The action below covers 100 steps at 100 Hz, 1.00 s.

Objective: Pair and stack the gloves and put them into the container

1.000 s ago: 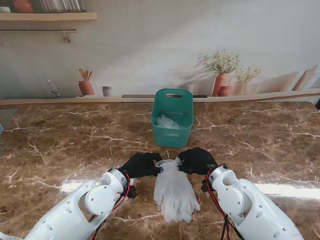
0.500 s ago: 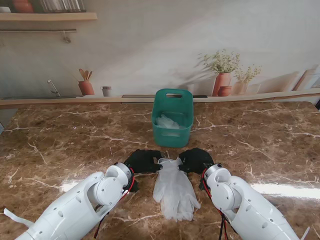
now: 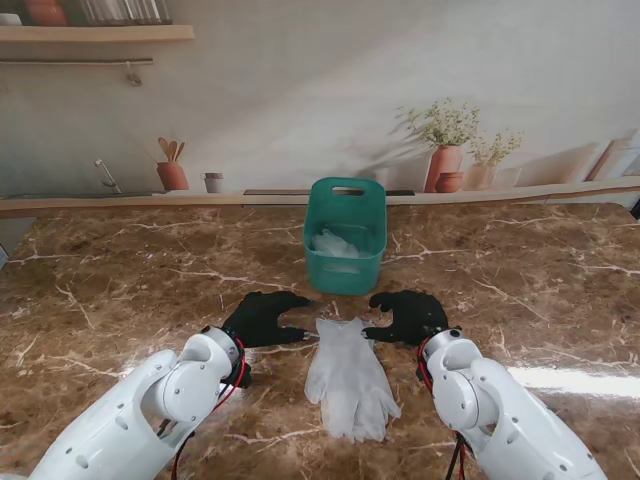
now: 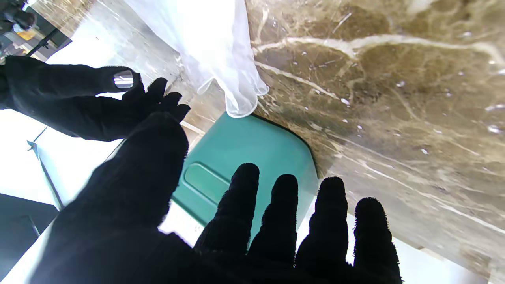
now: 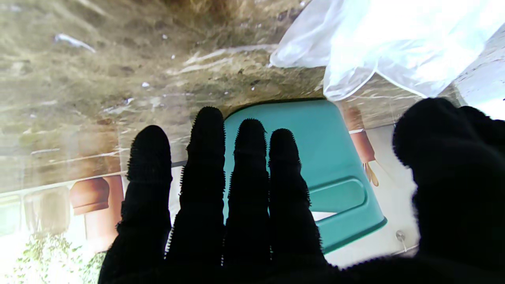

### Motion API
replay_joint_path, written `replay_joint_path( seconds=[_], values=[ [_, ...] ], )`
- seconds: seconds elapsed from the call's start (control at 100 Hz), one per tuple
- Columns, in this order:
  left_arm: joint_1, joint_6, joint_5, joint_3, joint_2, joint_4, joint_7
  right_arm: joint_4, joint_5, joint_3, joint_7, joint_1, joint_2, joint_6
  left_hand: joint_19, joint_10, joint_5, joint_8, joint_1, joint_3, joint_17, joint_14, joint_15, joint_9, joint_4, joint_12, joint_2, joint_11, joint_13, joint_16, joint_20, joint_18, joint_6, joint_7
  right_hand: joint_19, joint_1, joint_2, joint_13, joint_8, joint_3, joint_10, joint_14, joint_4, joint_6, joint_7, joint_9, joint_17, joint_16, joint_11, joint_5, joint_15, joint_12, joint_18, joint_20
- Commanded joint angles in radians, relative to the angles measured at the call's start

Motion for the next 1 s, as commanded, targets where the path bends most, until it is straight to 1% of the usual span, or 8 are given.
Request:
replay_joint_path(
  seconds=[0.0,0.39,0.61,0.71,0.81,0.89,0.96,0.99],
  values=[
    [0.025,-0.001,0.016,-0.016,0.013,-0.026,0.003,-0.007,-0.01,-0.011,-0.002,0.004,-0.001,0.012,-0.036,0.003,-0.044,-0.021,-0.055,-0.042,-0.019,-0.011,-0.024,-0.045,0.029,-0.015,0.025,-0.016,-0.052,-0.017,0.014,-0.021,-0.019,-0.019,-0.033,-0.036,-0.025,-0.019,-0.005,-0.019,0.009,0.007,0.038,0.003,0.004,-0.026,-0.001,-0.037,-0.004,-0.019,-0.039,-0.024,0.007,-0.031],
    [0.15,-0.037,0.071,-0.121,0.011,-0.11,0.078,0.041,-0.033,-0.214,-0.013,0.116,-0.013,0.194,-0.078,-0.018,-0.024,-0.002,-0.03,-0.123,-0.024,-0.044,-0.03,-0.022,0.039,-0.019,0.064,-0.018,-0.041,-0.032,0.048,-0.001,-0.055,0.019,-0.017,0.01,-0.107,0.059,0.017,0.002,0.05,0.082,0.028,0.025,0.043,-0.044,0.109,-0.151,-0.035,-0.01,-0.136,-0.111,0.054,-0.128],
    [0.192,-0.047,0.094,-0.16,0.009,-0.144,0.108,0.094,-0.085,-0.348,-0.001,0.191,-0.013,0.321,-0.088,-0.021,0.005,0.008,-0.02,-0.144,-0.025,-0.051,-0.037,-0.009,0.041,-0.023,0.07,-0.024,-0.028,-0.035,0.057,0.005,-0.069,0.04,0.153,0.084,-0.11,0.149,0.011,-0.055,0.056,0.028,0.033,0.051,0.016,-0.02,0.167,-0.05,0.02,-0.041,0.006,-0.1,-0.006,-0.081],
    [0.197,-0.048,0.095,-0.166,0.008,-0.146,0.112,0.12,-0.112,-0.406,0.014,0.223,-0.01,0.362,-0.096,-0.024,0.023,0.014,-0.013,-0.152,-0.027,-0.052,-0.04,-0.009,0.042,-0.024,0.07,-0.027,-0.028,-0.036,0.058,0.001,-0.078,0.052,0.195,0.115,-0.107,0.128,-0.024,-0.078,0.016,-0.017,0.032,0.072,-0.03,0.023,0.141,0.077,0.136,-0.076,0.154,0.009,-0.043,-0.037],
    [0.199,-0.049,0.095,-0.169,0.008,-0.146,0.112,0.128,-0.118,-0.439,0.033,0.236,-0.007,0.388,-0.107,-0.038,0.035,0.019,-0.008,-0.16,-0.028,-0.056,-0.042,-0.006,0.042,-0.025,0.072,-0.029,-0.026,-0.038,0.058,0.0,-0.084,0.06,0.185,0.166,-0.113,0.104,-0.053,-0.104,-0.061,-0.05,0.024,0.059,-0.018,0.091,0.112,0.222,0.383,-0.048,0.368,0.259,-0.027,-0.015],
    [0.201,-0.052,0.095,-0.171,0.007,-0.145,0.117,0.133,-0.125,-0.45,0.028,0.236,-0.007,0.391,-0.112,-0.046,0.046,0.023,-0.004,-0.165,-0.027,-0.06,-0.044,0.0,0.042,-0.026,0.072,-0.03,-0.021,-0.04,0.061,0.002,-0.092,0.066,0.186,0.241,-0.135,0.102,-0.009,-0.127,-0.115,-0.062,0.013,-0.028,0.113,0.196,0.105,0.298,0.547,0.08,0.493,0.477,-0.001,0.007],
    [0.202,-0.054,0.094,-0.173,0.006,-0.142,0.125,0.139,-0.122,-0.451,0.016,0.231,-0.009,0.391,-0.113,-0.05,0.054,0.026,0.0,-0.168,-0.026,-0.063,-0.043,0.006,0.043,-0.027,0.071,-0.03,-0.015,-0.04,0.064,0.004,-0.096,0.071,0.169,0.295,-0.161,0.052,0.109,-0.132,-0.121,-0.063,0.0,-0.132,0.273,0.217,0.066,0.329,0.572,0.209,0.52,0.567,0.002,0.017],
    [0.202,-0.056,0.095,-0.174,0.005,-0.141,0.132,0.147,-0.117,-0.449,-0.006,0.229,-0.013,0.387,-0.114,-0.048,0.057,0.027,0.001,-0.169,-0.026,-0.063,-0.043,0.007,0.043,-0.027,0.071,-0.031,-0.013,-0.04,0.065,0.005,-0.097,0.073,0.155,0.35,-0.168,0.017,0.136,-0.195,-0.118,-0.062,-0.046,-0.191,0.372,0.197,0.041,0.337,0.559,0.231,0.514,0.599,0.0,0.027]
  ],
)
